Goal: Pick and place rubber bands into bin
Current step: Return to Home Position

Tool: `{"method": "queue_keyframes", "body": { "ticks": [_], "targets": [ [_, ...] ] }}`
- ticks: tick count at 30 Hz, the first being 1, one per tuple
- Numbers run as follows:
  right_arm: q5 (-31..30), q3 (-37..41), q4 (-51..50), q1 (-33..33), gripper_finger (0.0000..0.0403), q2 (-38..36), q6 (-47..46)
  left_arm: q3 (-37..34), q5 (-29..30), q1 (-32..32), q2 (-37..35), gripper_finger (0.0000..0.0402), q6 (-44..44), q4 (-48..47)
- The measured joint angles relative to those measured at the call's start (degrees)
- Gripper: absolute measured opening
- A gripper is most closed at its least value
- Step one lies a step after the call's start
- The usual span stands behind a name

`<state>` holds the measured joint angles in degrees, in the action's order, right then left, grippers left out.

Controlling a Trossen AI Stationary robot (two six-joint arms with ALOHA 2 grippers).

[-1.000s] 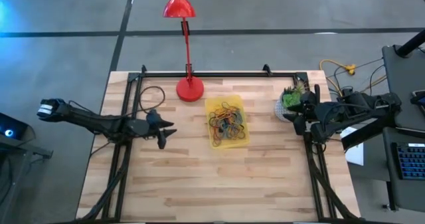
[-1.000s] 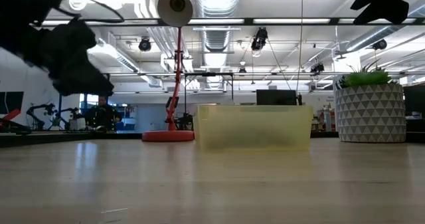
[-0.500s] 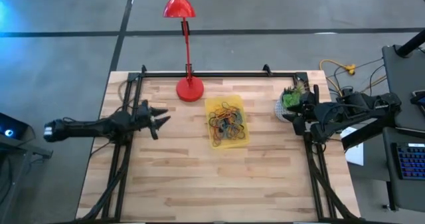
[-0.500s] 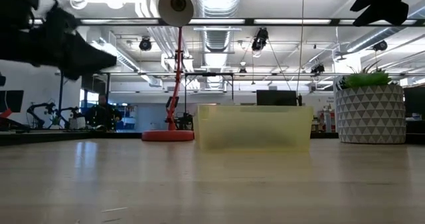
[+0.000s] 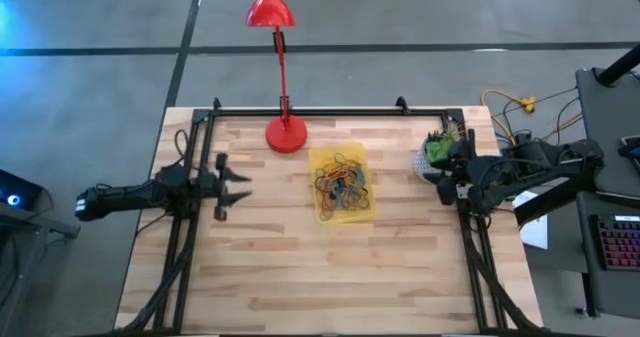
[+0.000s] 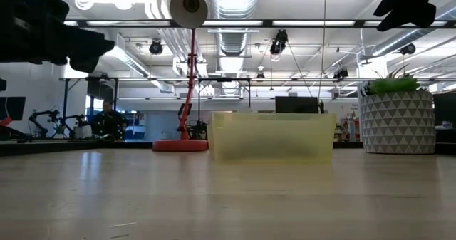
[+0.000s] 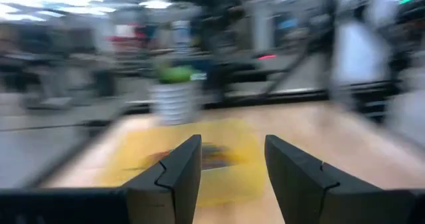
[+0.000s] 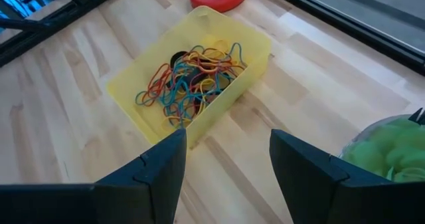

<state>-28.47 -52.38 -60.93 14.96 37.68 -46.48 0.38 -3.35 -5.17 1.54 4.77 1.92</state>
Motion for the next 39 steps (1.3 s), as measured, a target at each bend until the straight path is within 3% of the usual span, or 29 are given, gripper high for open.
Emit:
{"method": "queue_keyframes", "body": {
  "ticks": [3, 8, 24, 39],
  "targets": [
    [0.0, 0.02, 0.09, 0.02, 0.0203, 0.07, 0.01, 0.0, -6.57, 0.02, 0.01, 0.0151, -2.58, 0.47],
    [0.0, 0.02, 0.17, 0.02, 0.0203, 0.05, 0.01, -0.02, -3.09, 0.0, 0.02, 0.0151, -2.51, -0.11],
    [0.0, 0.02, 0.17, 0.02, 0.0203, 0.03, 0.01, -0.09, -3.64, 0.31, 0.04, 0.0151, -2.88, 1.88],
    [0.0, 0.02, 0.17, 0.02, 0.0203, 0.03, -0.02, -0.09, -3.62, 0.31, 4.34, 0.0151, -2.88, 2.13]
  ]
}}
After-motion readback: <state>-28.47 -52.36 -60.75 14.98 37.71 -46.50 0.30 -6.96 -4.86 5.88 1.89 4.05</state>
